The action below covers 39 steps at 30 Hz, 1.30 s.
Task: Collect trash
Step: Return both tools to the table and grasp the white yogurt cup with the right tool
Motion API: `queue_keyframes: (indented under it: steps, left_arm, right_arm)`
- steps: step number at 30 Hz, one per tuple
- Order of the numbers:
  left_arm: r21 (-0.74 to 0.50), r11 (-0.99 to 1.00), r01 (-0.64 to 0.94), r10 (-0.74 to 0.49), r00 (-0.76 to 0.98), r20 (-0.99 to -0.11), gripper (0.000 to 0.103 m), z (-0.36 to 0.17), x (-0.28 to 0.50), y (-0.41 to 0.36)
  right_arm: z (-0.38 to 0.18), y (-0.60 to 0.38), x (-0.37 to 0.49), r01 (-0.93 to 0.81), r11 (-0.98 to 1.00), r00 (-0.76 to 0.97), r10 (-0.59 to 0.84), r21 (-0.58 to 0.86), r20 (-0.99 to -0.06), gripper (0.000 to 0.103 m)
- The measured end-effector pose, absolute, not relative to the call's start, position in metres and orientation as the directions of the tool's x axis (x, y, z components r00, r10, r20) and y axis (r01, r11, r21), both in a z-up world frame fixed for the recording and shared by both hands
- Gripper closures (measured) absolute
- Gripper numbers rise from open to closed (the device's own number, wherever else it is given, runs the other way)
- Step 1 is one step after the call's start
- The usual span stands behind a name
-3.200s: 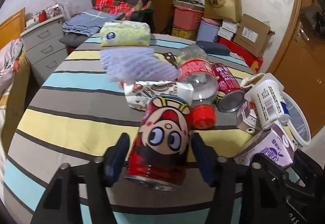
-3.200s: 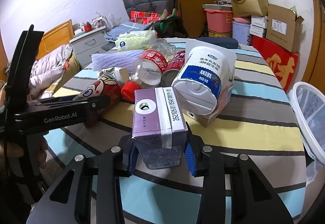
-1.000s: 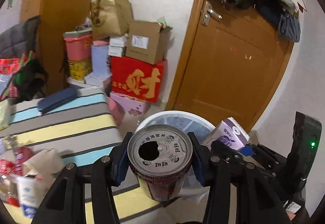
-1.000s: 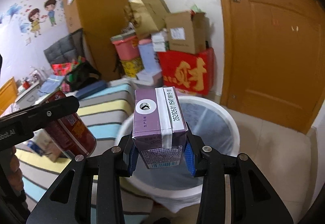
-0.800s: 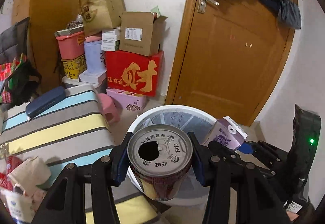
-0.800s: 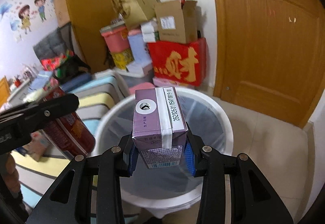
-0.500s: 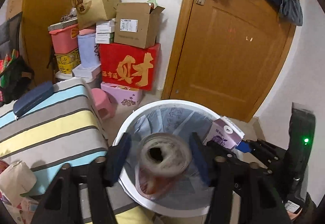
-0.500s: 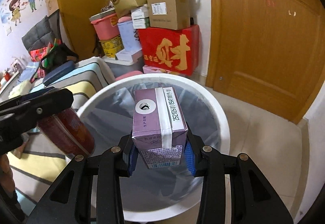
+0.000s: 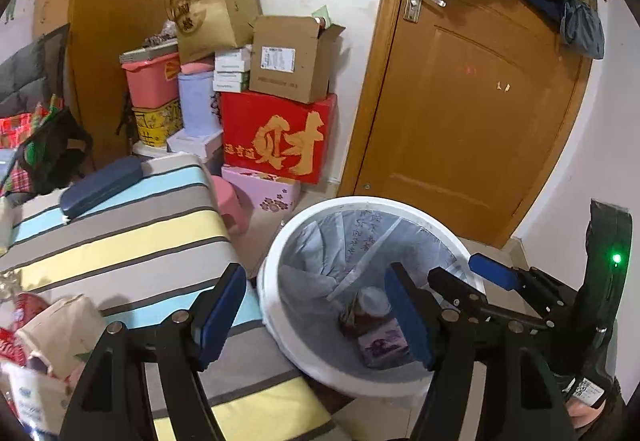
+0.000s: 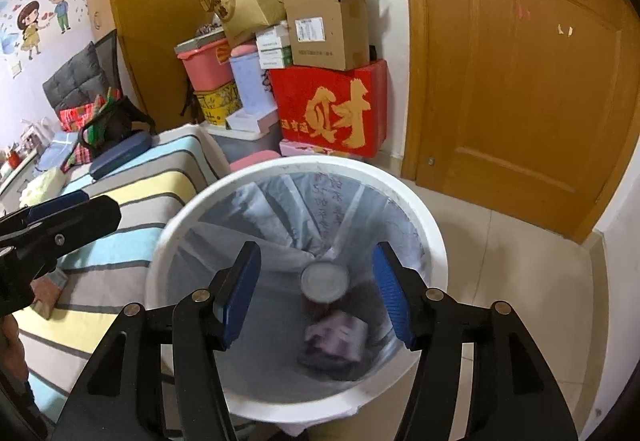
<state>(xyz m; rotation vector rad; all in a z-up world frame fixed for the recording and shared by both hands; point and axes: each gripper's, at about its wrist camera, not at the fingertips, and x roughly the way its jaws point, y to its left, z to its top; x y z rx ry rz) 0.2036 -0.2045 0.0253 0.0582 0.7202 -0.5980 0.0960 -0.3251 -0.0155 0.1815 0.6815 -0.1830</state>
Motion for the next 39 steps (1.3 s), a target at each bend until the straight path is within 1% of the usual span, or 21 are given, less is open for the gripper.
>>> queue_keyframes:
  steps: [12, 18, 23, 26, 28, 33, 39]
  left_arm:
    - [-0.133, 0.891, 0.435, -0.421, 0.678, -0.602, 0.031, 0.044, 0.167, -0.134]
    - [-0.148, 0.925, 0.349, -0.366, 0.721, -0.588, 0.031, 0.047, 0.154, -0.083]
    - [-0.157, 0.955, 0.251, -0.294, 0.757, -0.584, 0.031, 0.044, 0.142, -0.031]
    - [-0.174, 0.965, 0.197, -0.262, 0.762, -0.593, 0.031, 0.041, 0.138, -0.003]
    - [-0.176, 0.971, 0.161, -0.234, 0.778, -0.583, 0.031, 0.043, 0.134, 0.016]
    - [-0.164, 0.98, 0.113, -0.188, 0.794, -0.578, 0.031, 0.041, 0.126, 0.053]
    - [-0.173, 0.984, 0.039, -0.136, 0.791, -0.596, 0.03, 0.028, 0.123, 0.098]
  right_arm:
    - [-0.001, -0.288, 0.086, 0.154, 0.98, 0.803, -0.049, 0.127, -0.594, 0.043]
    - [0.0, -0.259, 0.088, 0.099, 0.986, 0.813, -0.001, 0.137, -0.582, 0.043]
    - [0.003, -0.231, 0.087, 0.034, 0.988, 0.821, 0.057, 0.149, -0.569, 0.043]
    - [0.004, -0.215, 0.089, -0.003, 0.988, 0.817, 0.092, 0.154, -0.569, 0.043]
    - [0.004, -0.205, 0.09, -0.028, 0.988, 0.815, 0.111, 0.153, -0.568, 0.043]
    - [0.003, -0.178, 0.091, -0.077, 0.986, 0.803, 0.149, 0.149, -0.577, 0.043]
    - [0.003, -0.143, 0.094, -0.147, 0.98, 0.788, 0.2, 0.137, -0.583, 0.043]
